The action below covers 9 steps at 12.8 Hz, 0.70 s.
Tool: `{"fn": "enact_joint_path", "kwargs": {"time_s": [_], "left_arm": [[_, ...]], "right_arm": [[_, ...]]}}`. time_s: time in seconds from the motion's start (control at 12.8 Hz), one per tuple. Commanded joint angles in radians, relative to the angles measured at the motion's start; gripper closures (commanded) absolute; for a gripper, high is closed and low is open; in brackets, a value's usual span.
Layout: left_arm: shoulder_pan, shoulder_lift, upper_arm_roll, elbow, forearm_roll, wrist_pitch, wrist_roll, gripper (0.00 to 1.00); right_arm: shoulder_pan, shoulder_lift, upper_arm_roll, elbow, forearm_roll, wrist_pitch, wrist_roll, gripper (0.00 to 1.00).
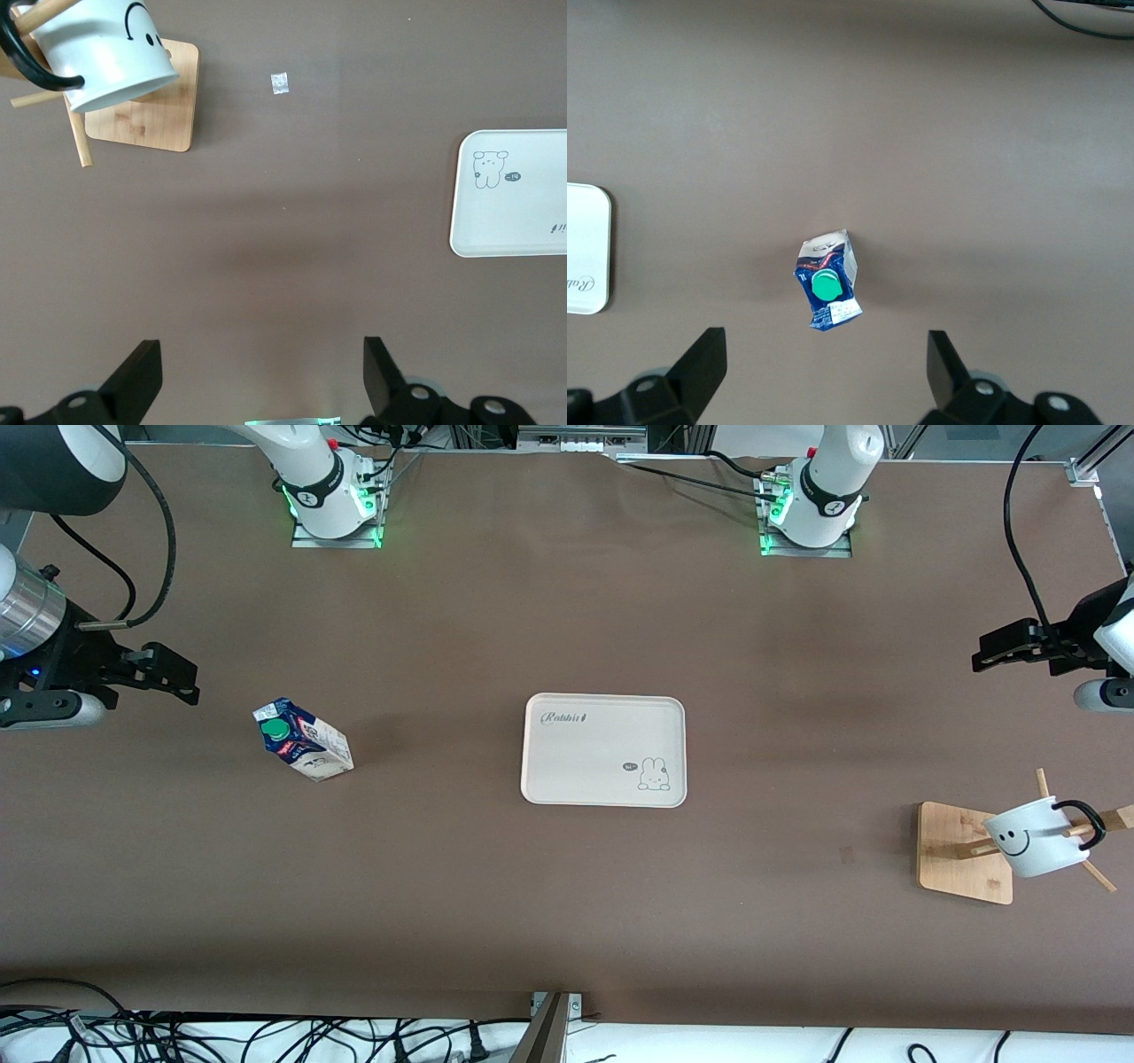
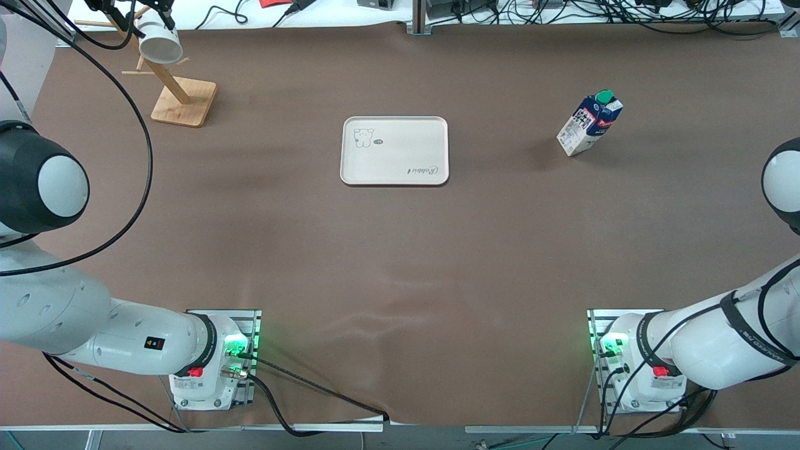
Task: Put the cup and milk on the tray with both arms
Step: 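Reach the right gripper toward the blue milk carton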
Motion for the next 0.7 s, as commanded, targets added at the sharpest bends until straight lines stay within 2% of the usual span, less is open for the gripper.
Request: {"fn": "enact_joint_path", "kwargs": {"time_s": [0.0,0.16,0.47,0.63], "left_arm": [[0.001,0.003,-0.004,0.014,0.011,-0.006,-0.012,0.0],[0.002,0.003,-0.002,0.008,0.011,-0.01,-0.012,0.0],[-0.006,0.003,-0.005,0.014,0.011,-0.006,-0.009,0.0],[-0.01,0.004,-0.005,0.017,0.012,0.025,-0.004,0.0]], "right_arm": [[0.024,0.104,0.0,0.016,0.001,-0.002,0.007,0.0],[0.032,0.139,0.001,-0.022,0.027,0.021,-0.007,0.0],[0.041,0.161,0.005,-0.195,0.07,0.181,-0.155,0.0],[0.037,0.158,0.005,-0.287,0.092,0.261,-0.166,0.0]]}}
